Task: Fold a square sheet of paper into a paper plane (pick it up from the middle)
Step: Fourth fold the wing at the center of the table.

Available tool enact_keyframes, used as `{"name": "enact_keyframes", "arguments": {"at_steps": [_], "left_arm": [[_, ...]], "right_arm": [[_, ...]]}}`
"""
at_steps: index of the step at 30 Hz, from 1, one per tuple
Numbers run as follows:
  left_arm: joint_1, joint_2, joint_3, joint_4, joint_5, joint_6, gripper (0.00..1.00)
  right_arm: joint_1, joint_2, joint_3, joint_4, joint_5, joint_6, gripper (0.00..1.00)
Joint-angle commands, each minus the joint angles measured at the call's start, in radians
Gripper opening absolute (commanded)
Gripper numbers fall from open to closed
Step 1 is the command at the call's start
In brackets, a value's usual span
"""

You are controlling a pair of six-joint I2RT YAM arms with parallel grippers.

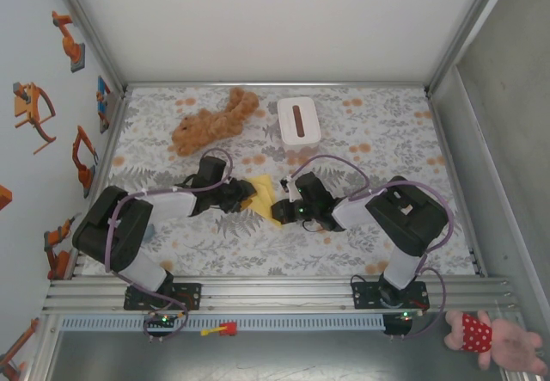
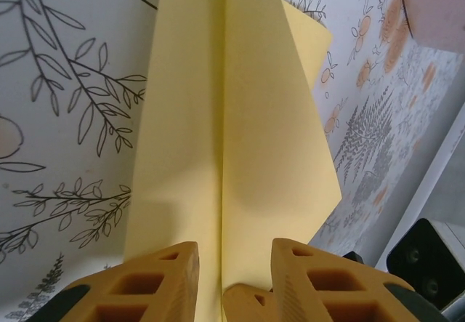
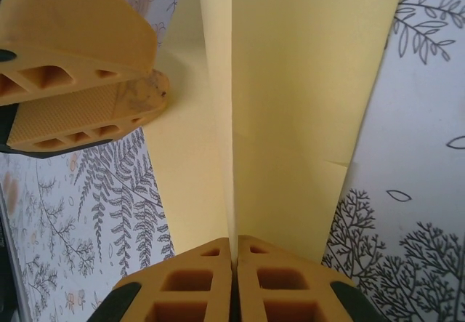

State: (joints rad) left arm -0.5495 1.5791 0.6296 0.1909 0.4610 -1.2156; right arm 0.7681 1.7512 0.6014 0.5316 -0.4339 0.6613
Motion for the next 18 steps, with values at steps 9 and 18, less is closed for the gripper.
{"name": "enact_keyframes", "arguments": {"at_steps": [9,18], "left_arm": [[-0.005,0.065,0.03,-0.111,-0.006,0.025,0.27],[-0.008,0.075,0.028,-0.136,-0.004,0.024,0.27]], "right_arm": [[-0.019,-0.009,-0.03,0.079,-0.028,0.087,0.1],[-0.024,0.004,-0.038,0.099,-0.032,0.13,0.14]]}}
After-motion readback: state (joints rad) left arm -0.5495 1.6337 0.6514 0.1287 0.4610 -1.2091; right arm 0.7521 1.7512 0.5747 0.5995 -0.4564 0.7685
